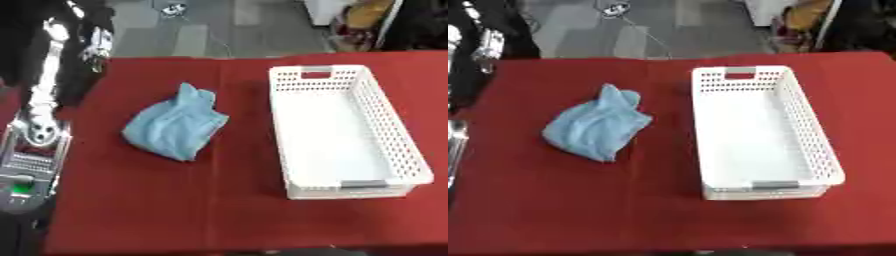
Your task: Pick up objects on the table and place them in the box.
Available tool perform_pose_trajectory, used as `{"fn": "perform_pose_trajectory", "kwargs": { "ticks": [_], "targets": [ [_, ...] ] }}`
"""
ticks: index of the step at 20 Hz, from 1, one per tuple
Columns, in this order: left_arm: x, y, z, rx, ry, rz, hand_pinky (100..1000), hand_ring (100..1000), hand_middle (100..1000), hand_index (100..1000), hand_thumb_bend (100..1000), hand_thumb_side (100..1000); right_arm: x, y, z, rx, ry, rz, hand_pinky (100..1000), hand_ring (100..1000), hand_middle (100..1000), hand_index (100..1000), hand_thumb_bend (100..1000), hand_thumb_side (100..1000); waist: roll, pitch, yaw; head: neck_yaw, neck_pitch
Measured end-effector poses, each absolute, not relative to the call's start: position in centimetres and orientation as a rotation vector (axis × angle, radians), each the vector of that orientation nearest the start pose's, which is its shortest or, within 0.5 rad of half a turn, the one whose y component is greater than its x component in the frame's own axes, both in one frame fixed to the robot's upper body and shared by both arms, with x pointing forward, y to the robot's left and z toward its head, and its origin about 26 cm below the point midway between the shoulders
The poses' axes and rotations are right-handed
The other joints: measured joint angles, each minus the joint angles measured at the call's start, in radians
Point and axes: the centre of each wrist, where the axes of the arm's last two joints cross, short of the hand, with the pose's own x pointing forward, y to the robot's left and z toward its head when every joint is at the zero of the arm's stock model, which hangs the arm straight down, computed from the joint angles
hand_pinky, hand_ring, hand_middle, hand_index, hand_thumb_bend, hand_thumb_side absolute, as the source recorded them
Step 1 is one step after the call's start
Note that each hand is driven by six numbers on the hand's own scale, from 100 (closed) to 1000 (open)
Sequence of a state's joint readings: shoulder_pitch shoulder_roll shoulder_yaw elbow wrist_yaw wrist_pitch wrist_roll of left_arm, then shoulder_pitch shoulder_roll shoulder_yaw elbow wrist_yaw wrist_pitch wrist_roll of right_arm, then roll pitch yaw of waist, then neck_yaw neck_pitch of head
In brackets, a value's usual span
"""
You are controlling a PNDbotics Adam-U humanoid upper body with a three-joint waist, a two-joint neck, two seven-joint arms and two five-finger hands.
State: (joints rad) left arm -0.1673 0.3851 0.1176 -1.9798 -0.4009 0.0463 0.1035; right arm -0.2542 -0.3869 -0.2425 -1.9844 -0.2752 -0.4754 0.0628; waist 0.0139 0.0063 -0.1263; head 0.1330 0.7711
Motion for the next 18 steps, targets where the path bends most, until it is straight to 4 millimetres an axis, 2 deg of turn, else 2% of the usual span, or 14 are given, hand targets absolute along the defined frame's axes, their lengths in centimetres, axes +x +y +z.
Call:
{"fn": "perform_pose_trajectory", "kwargs": {
  "ticks": [7,9,11,13,15,18],
  "targets": [
    [28.54,31.20,17.63,0.841,-2.058,-0.425,514,610,821,766,100,850,28.88,-33.34,21.19,0.135,3.512,-0.280,839,867,837,945,100,1000,0.000,0.000,0.000,0.000,0.000],
    [28.54,31.20,17.63,0.841,-2.058,-0.425,514,610,821,766,100,777,28.88,-33.34,21.19,0.135,3.512,-0.280,839,867,837,945,100,1000,0.000,0.000,0.000,0.000,0.000],
    [28.54,31.19,17.62,0.836,-2.056,-0.434,518,612,825,783,291,586,28.88,-33.34,21.19,0.135,3.512,-0.280,839,867,837,945,100,1000,0.000,0.000,0.000,0.000,0.000],
    [28.53,31.20,17.60,0.829,-2.051,-0.456,521,616,830,823,421,416,28.88,-33.34,21.19,0.135,3.512,-0.280,839,867,837,945,100,1000,0.000,0.000,0.000,0.000,0.000],
    [28.50,31.22,17.54,0.827,-2.040,-0.486,522,616,830,824,444,355,28.88,-33.34,21.19,0.135,3.512,-0.280,839,867,837,945,100,1000,0.000,0.000,0.000,0.000,0.000],
    [28.50,31.22,17.54,0.830,-2.025,-0.528,522,617,833,822,434,354,28.88,-33.34,21.19,0.135,3.512,-0.280,839,867,837,945,100,1000,0.000,0.000,0.000,0.000,0.000]
  ]
}}
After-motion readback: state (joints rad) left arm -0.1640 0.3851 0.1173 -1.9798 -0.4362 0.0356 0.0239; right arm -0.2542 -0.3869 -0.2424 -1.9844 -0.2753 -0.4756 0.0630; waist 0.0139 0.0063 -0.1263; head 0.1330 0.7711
